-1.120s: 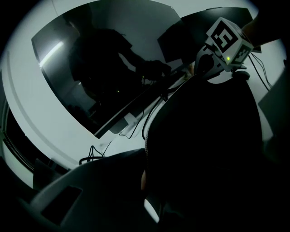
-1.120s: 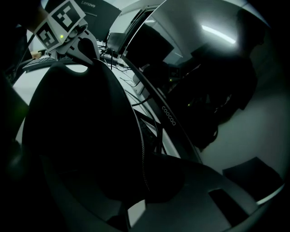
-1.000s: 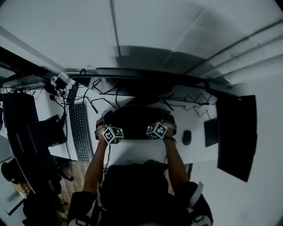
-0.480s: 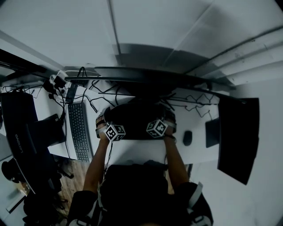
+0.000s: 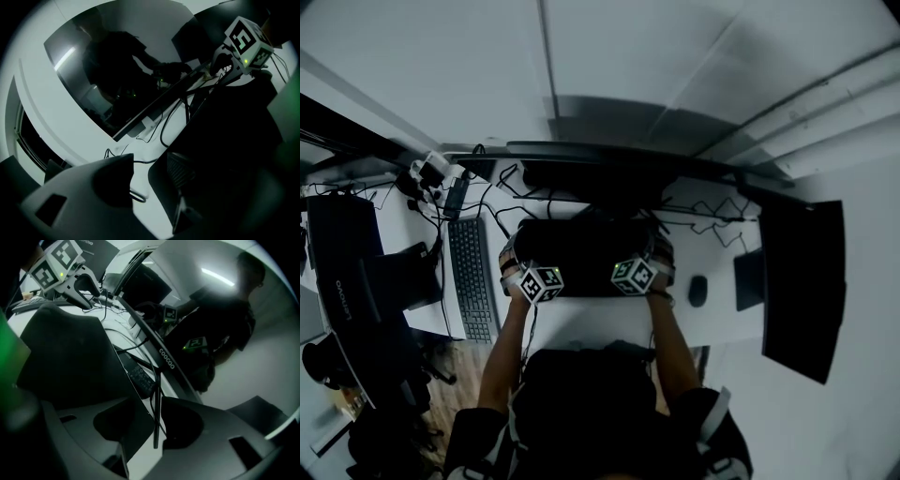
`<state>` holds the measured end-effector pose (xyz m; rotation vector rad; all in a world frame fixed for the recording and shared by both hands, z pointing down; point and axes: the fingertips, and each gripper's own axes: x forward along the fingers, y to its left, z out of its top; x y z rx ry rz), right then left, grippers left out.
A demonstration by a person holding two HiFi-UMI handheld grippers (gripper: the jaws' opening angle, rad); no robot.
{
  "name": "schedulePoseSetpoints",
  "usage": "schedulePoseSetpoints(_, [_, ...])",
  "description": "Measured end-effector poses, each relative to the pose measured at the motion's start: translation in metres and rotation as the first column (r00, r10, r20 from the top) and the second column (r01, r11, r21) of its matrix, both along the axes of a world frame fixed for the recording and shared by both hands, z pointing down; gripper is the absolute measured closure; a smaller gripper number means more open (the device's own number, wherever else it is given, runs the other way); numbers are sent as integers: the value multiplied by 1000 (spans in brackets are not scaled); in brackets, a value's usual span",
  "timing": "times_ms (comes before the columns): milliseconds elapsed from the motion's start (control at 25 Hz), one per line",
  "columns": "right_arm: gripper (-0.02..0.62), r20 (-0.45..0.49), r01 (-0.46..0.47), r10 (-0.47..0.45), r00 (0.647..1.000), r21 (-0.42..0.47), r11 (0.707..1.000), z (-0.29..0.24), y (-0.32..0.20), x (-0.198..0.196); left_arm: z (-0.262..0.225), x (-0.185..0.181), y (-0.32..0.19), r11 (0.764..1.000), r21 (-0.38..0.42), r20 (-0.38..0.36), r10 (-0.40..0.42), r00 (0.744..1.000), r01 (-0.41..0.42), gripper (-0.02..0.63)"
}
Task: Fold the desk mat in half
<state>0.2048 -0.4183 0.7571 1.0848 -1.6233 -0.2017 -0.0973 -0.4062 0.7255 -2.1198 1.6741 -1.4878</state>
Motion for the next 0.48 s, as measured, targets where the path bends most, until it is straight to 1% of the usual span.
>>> schedulePoseSetpoints(80, [441,8,-20,20,1000,19,1000,-13,7,0,-14,-1,5,1000,24,-37,-8,999,9,391])
schedulePoseSetpoints(120, [440,27,-33,32,999,26,999,-22,11,-2,-21,-2,9,999,36,-61,-11,998,13,391])
schedulePoseSetpoints(240, [442,142,-95,88,986,40,995,-48,27,-10,-42,-3,24,998,63,-136,-5,991,14,397])
schedulePoseSetpoints(360, [442,268,-173,155,951,45,984,-75,51,-16,-69,-3,46,995,104,-191,21,981,-1,424])
schedulePoseSetpoints(480, [443,380,-247,213,900,42,968,-113,79,-23,-103,-4,75,986,168,-268,45,962,1,469])
